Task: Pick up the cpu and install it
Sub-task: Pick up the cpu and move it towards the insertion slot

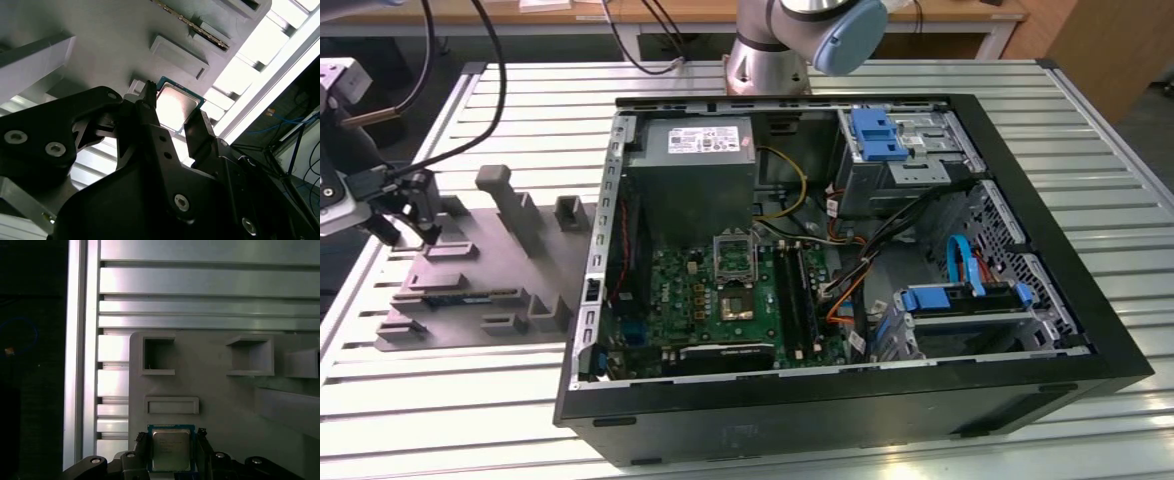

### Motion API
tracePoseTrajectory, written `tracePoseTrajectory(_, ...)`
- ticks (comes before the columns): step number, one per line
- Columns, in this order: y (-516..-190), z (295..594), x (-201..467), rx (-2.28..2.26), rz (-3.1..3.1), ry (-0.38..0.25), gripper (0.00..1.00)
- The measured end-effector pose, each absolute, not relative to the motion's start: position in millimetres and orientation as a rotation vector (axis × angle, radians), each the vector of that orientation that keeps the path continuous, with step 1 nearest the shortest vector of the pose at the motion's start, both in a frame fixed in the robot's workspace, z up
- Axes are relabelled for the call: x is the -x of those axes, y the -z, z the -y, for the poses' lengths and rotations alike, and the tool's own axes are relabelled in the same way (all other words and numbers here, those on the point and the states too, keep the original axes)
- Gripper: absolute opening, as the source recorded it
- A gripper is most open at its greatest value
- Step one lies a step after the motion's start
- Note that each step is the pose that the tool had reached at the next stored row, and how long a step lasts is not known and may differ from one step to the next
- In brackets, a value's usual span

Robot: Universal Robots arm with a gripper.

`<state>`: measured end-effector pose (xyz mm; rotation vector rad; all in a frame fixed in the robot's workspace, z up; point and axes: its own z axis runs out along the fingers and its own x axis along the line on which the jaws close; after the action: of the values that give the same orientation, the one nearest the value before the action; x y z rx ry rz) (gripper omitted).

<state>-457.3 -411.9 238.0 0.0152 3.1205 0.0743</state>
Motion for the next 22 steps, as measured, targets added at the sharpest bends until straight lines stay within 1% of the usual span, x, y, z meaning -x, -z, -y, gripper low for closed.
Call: tracePoseTrajectory(22, -248.4, 411.9, 457.3, -0.015, -3.121, -0.074, 0.47)
